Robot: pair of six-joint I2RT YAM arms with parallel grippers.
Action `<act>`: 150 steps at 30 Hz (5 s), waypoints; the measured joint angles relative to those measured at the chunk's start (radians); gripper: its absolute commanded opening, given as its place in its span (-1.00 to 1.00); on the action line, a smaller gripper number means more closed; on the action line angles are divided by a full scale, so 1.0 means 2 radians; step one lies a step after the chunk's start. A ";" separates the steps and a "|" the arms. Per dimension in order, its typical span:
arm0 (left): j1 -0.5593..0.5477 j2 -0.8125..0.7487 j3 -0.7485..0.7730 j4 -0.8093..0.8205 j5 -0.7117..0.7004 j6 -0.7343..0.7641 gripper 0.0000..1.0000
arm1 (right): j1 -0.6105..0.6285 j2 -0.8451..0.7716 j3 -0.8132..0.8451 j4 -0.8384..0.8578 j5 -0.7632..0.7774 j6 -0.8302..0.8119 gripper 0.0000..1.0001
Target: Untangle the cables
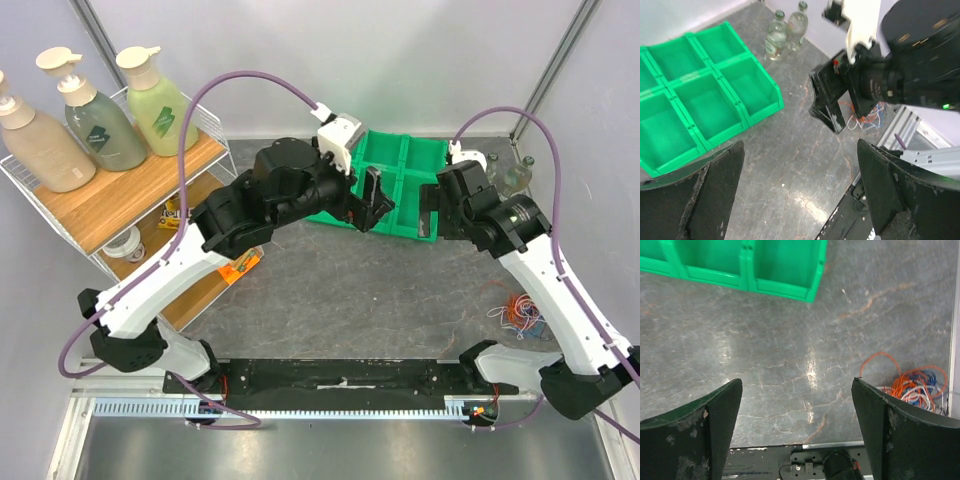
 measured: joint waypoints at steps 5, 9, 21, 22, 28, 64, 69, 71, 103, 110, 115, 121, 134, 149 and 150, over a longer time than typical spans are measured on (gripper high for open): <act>0.000 -0.041 -0.031 0.020 -0.015 -0.003 0.99 | -0.078 -0.004 -0.073 0.007 -0.010 0.026 0.96; 0.000 -0.050 -0.040 0.018 0.006 -0.003 0.93 | -0.213 0.014 -0.128 0.011 -0.004 0.046 0.96; 0.000 -0.047 -0.040 -0.085 0.056 0.010 0.86 | -0.439 0.098 -0.241 0.066 0.086 0.096 0.89; 0.000 -0.048 -0.040 -0.093 0.056 0.013 0.86 | -0.458 0.115 -0.245 0.079 0.091 0.096 0.86; 0.000 -0.060 -0.041 -0.117 0.056 0.025 0.86 | -0.487 0.173 -0.286 0.159 0.076 0.069 0.30; -0.012 -0.065 -0.373 0.098 0.079 -0.077 0.84 | -0.052 0.035 -0.287 0.263 -0.306 0.023 0.86; 0.000 0.026 -0.368 0.095 0.086 -0.103 0.55 | -0.067 0.030 -0.312 0.253 -0.309 0.015 0.58; 0.008 0.048 -0.368 0.090 0.091 -0.107 0.35 | -0.066 0.031 -0.319 0.256 -0.318 0.014 0.46; 0.092 0.138 -0.311 0.083 0.203 -0.138 0.17 | -0.055 0.090 -0.396 0.391 -0.451 0.006 0.11; 0.092 0.192 -0.284 0.086 0.202 -0.143 -0.48 | -0.055 0.090 -0.403 0.392 -0.458 -0.002 -0.42; 0.092 0.193 -0.275 0.073 0.182 -0.145 -0.97 | -0.054 0.090 -0.404 0.387 -0.435 0.000 -1.00; 0.092 0.129 -0.252 0.014 0.150 -0.136 -0.97 | -0.054 0.090 -0.386 0.293 -0.247 0.016 -1.00; 0.092 0.021 0.016 -0.033 0.160 -0.052 -0.97 | -0.060 0.061 -0.346 0.213 -0.169 0.003 -0.51; 0.092 0.020 0.042 0.049 0.233 -0.045 -0.96 | -0.060 -0.052 -0.261 0.235 -0.312 -0.030 0.38; 0.092 0.020 0.042 0.050 0.235 -0.045 -0.96 | -0.060 -0.057 -0.264 0.254 -0.332 -0.026 0.38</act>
